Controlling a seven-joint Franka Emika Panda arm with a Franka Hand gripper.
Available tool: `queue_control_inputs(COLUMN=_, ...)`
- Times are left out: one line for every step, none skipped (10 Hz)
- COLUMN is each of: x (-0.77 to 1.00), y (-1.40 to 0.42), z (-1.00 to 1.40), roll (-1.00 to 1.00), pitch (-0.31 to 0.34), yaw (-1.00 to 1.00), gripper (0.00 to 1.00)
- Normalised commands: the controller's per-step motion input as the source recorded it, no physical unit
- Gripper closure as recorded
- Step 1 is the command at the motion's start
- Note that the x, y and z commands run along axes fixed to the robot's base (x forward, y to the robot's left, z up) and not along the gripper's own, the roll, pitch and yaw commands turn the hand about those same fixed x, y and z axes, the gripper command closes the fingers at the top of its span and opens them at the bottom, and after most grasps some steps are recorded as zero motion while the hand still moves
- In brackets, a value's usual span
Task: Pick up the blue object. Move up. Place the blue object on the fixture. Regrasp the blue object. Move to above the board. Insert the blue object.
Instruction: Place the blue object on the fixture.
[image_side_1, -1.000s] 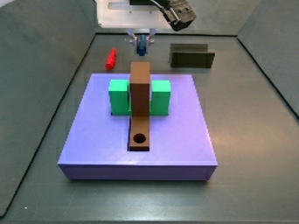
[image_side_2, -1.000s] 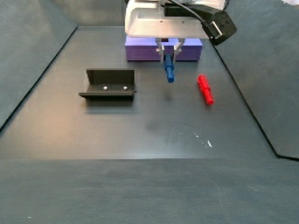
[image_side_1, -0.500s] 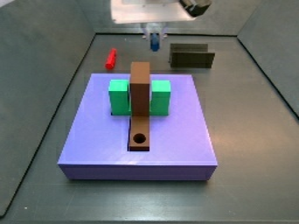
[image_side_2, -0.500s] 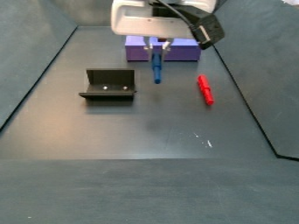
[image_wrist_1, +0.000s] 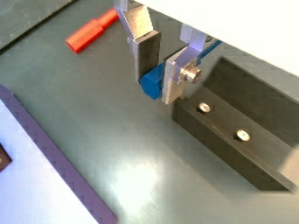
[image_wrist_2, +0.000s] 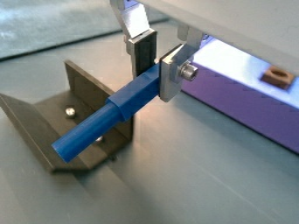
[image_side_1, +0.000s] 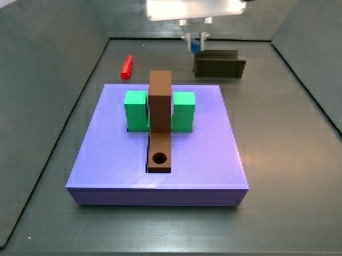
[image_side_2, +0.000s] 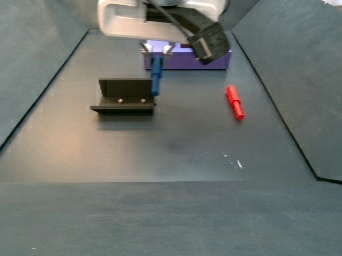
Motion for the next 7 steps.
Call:
queue_control_inputs(x=0.55, y=0.11, z=0.08, roll=-1.00, pitch=-0.074, yaw=-0.03, gripper=1.00)
queue_control_inputs(x=0.53, y=0.12, z=0.08, roll=-1.00, pitch=-0.071, yaw=-0.03, gripper=1.00)
queue_control_inputs(x=0.49, y=0.13, z=0.09, roll=-1.00, pitch=-0.086, yaw=-0.01, gripper=1.00)
queue_control_inputs(x=0.44, y=0.14, z=0.09, roll=-1.00, pitch=-0.077, yaw=-0.01, gripper=1.00)
queue_control_inputs(x=0.36, y=0.16, z=0.11, roll=-1.00, pitch=-0.069, yaw=-0.01, gripper=1.00)
queue_control_inputs(x=0.33, y=0.17, z=0.11, roll=-1.00, pitch=-0.069, yaw=-0.02, gripper=1.00)
queue_control_inputs(x=0.31, y=0.17, z=0.11, roll=-1.00, pitch=-0.071, yaw=-0.03, gripper=1.00)
